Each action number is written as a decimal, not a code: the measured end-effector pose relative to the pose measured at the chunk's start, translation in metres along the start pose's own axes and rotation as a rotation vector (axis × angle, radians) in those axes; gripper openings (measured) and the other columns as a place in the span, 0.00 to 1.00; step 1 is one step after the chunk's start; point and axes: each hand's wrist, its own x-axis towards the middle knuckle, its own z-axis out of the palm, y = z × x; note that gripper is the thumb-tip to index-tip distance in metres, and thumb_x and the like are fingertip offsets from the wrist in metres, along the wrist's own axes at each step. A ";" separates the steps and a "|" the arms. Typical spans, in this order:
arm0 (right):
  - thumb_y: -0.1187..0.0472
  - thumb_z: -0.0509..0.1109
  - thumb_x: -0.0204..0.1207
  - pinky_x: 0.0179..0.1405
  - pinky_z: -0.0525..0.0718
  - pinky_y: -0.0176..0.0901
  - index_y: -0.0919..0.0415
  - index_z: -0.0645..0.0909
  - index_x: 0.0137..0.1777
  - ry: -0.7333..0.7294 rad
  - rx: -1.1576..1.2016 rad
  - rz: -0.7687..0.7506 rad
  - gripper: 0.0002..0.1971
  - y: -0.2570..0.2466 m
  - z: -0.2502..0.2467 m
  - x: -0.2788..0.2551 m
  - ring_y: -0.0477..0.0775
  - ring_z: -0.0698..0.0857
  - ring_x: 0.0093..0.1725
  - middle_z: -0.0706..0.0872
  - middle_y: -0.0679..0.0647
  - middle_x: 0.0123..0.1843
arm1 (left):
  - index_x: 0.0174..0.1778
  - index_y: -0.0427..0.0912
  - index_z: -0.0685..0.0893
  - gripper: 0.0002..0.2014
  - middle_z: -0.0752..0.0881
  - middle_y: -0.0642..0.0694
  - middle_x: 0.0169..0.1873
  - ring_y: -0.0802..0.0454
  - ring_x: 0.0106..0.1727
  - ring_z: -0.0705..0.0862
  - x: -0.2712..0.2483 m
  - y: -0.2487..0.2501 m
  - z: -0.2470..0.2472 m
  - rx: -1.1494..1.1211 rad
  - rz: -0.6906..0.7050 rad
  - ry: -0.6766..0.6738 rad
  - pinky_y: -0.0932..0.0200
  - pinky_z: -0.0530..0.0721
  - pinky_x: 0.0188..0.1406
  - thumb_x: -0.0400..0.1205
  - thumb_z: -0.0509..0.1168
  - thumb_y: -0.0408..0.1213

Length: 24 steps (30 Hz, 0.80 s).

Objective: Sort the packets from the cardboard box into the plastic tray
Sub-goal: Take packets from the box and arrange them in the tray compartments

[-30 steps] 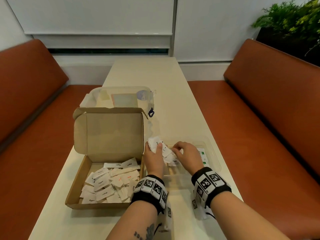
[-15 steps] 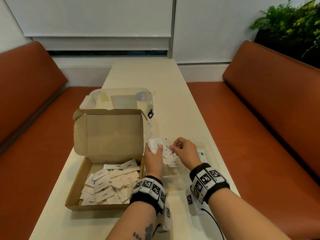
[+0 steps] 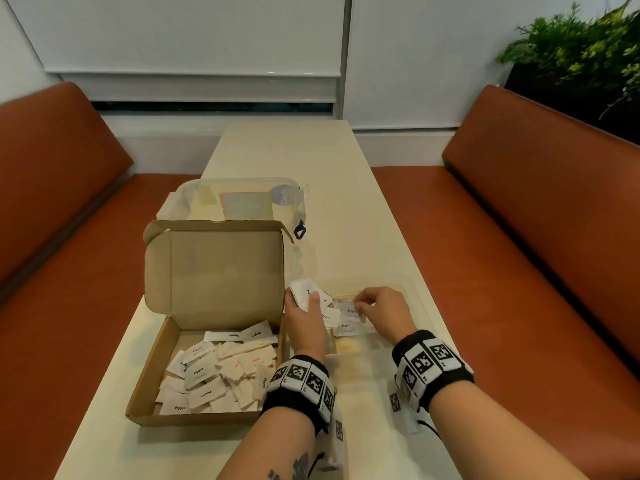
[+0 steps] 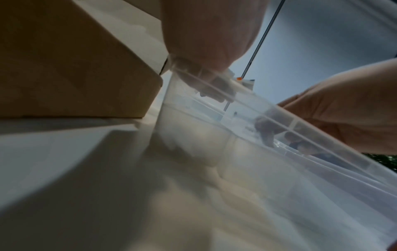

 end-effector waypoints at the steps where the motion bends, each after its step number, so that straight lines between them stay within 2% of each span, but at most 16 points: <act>1: 0.63 0.71 0.76 0.52 0.77 0.40 0.56 0.87 0.38 -0.041 -0.062 -0.014 0.07 0.002 0.001 -0.001 0.51 0.82 0.51 0.90 0.52 0.46 | 0.73 0.38 0.72 0.21 0.83 0.38 0.62 0.40 0.60 0.84 0.000 0.000 0.000 -0.005 -0.007 0.004 0.45 0.82 0.62 0.84 0.63 0.36; 3: 0.58 0.73 0.75 0.58 0.73 0.41 0.54 0.88 0.39 -0.076 -0.174 -0.035 0.05 0.006 0.006 -0.002 0.52 0.75 0.59 0.85 0.51 0.52 | 0.74 0.38 0.72 0.22 0.83 0.38 0.63 0.39 0.62 0.83 0.000 0.001 0.001 -0.002 -0.007 0.014 0.43 0.81 0.64 0.84 0.63 0.37; 6: 0.54 0.73 0.75 0.57 0.67 0.38 0.52 0.90 0.47 -0.053 -0.275 -0.092 0.06 0.009 0.014 -0.003 0.52 0.70 0.61 0.80 0.52 0.56 | 0.74 0.38 0.72 0.22 0.83 0.38 0.63 0.40 0.62 0.83 0.000 0.000 0.000 0.003 -0.004 0.014 0.44 0.81 0.64 0.84 0.63 0.37; 13: 0.54 0.70 0.77 0.59 0.70 0.40 0.52 0.89 0.51 -0.041 -0.411 -0.187 0.08 0.008 0.023 -0.002 0.52 0.70 0.61 0.80 0.51 0.58 | 0.71 0.40 0.74 0.19 0.85 0.38 0.59 0.40 0.56 0.85 0.000 0.000 0.000 0.008 0.005 -0.015 0.45 0.84 0.57 0.84 0.64 0.36; 17: 0.54 0.70 0.77 0.59 0.71 0.41 0.53 0.86 0.52 -0.043 -0.423 -0.201 0.07 0.008 0.024 -0.002 0.52 0.71 0.62 0.80 0.50 0.58 | 0.69 0.40 0.75 0.18 0.86 0.39 0.57 0.43 0.52 0.85 0.001 -0.001 -0.001 0.006 0.001 -0.019 0.53 0.84 0.48 0.83 0.64 0.36; 19: 0.55 0.71 0.75 0.55 0.71 0.41 0.53 0.83 0.51 -0.033 -0.394 -0.198 0.07 0.008 0.024 -0.003 0.53 0.72 0.61 0.81 0.50 0.55 | 0.69 0.40 0.76 0.17 0.86 0.40 0.55 0.45 0.48 0.85 0.002 -0.001 0.000 -0.003 0.003 -0.018 0.57 0.82 0.43 0.83 0.64 0.36; 21: 0.56 0.73 0.72 0.53 0.71 0.41 0.53 0.82 0.50 -0.052 -0.393 -0.195 0.07 0.009 0.024 -0.003 0.53 0.72 0.60 0.81 0.49 0.52 | 0.68 0.40 0.76 0.17 0.86 0.40 0.54 0.47 0.46 0.84 0.002 -0.001 0.000 0.010 0.007 -0.017 0.59 0.79 0.40 0.83 0.64 0.35; 24: 0.55 0.75 0.70 0.55 0.73 0.43 0.51 0.83 0.48 -0.100 -0.432 -0.191 0.09 0.009 0.026 -0.003 0.52 0.71 0.60 0.80 0.49 0.54 | 0.68 0.40 0.76 0.17 0.86 0.40 0.54 0.47 0.46 0.84 0.003 -0.002 0.000 0.009 0.011 -0.022 0.61 0.78 0.38 0.83 0.64 0.35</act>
